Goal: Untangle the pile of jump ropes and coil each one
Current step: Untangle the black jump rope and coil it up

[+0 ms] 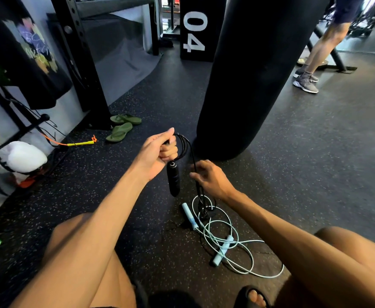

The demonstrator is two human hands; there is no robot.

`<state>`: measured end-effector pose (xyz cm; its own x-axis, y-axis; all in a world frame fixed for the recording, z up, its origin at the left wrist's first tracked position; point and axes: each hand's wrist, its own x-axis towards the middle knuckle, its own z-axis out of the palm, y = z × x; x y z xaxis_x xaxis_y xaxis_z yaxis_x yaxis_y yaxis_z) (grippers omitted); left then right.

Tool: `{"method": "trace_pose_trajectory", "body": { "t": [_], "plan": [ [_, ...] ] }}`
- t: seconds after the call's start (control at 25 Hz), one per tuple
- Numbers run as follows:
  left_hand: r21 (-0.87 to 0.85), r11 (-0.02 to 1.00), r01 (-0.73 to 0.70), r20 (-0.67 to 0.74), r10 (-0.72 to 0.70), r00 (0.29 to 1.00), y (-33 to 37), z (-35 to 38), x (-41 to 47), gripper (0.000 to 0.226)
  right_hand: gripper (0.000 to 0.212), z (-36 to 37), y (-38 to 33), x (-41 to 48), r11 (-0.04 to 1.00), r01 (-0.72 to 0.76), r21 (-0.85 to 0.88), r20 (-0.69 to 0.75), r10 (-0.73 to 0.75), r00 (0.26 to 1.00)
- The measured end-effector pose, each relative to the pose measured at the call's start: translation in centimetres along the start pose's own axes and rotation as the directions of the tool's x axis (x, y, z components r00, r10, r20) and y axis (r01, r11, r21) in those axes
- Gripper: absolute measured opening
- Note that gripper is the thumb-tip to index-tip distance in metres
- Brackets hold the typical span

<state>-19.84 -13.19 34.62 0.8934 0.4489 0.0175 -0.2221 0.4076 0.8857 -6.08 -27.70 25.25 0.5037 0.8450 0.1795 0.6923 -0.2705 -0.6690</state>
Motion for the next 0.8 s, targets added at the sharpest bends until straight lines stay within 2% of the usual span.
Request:
{"method": "trace_pose_trajectory", "body": {
  "t": [0.12, 0.2, 0.32, 0.4, 0.52, 0.6, 0.72, 0.8],
  "plan": [
    [-0.039, 0.999, 0.011, -0.003, -0.011, 1.0, -0.2, 0.2, 0.0, 0.035, 0.009, 0.5, -0.3, -0.1, 0.999, -0.053, -0.012, 0.209, 0.054, 0.977],
    [-0.083, 0.996, -0.014, -0.047, 0.01, 0.999, 0.0, -0.1, 0.1, 0.034, 0.013, 1.1, 0.5, -0.6, 0.993, -0.07, -0.093, 0.233, 0.09, 0.968],
    [-0.17, 0.981, -0.098, -0.227, 0.058, 0.972, 0.7, -1.5, 0.6, 0.034, 0.042, 0.7, 2.6, -1.6, 0.985, -0.079, -0.154, 0.167, 0.105, 0.98],
    [-0.207, 0.963, -0.174, -0.404, 0.078, 0.911, 1.1, -3.2, 0.9, 0.034, 0.06, -0.5, 3.8, -2.0, 0.981, -0.128, -0.145, 0.116, 0.145, 0.983],
    [-0.231, 0.934, -0.272, -0.593, 0.087, 0.801, 1.5, -6.0, 1.3, 0.036, 0.052, -2.9, 6.0, -2.5, 0.952, -0.302, -0.055, -0.095, 0.296, 0.95],
    [-0.222, 0.926, -0.304, -0.67, 0.081, 0.738, 1.8, -7.7, 1.4, 0.037, 0.044, -4.8, 7.7, -3.3, 0.902, -0.421, -0.091, -0.207, 0.397, 0.894],
    [-0.227, 0.913, -0.339, -0.73, 0.071, 0.68, 2.2, -10.3, 1.3, 0.038, 0.024, -7.5, 10.3, -5.2, 0.779, -0.575, -0.25, -0.252, 0.521, 0.816],
    [-0.237, 0.903, -0.358, -0.759, 0.058, 0.648, 2.2, -11.9, 1.1, 0.038, 0.021, -9.0, 11.8, -6.7, 0.69, -0.678, -0.256, -0.274, 0.62, 0.735]
  ]
}}
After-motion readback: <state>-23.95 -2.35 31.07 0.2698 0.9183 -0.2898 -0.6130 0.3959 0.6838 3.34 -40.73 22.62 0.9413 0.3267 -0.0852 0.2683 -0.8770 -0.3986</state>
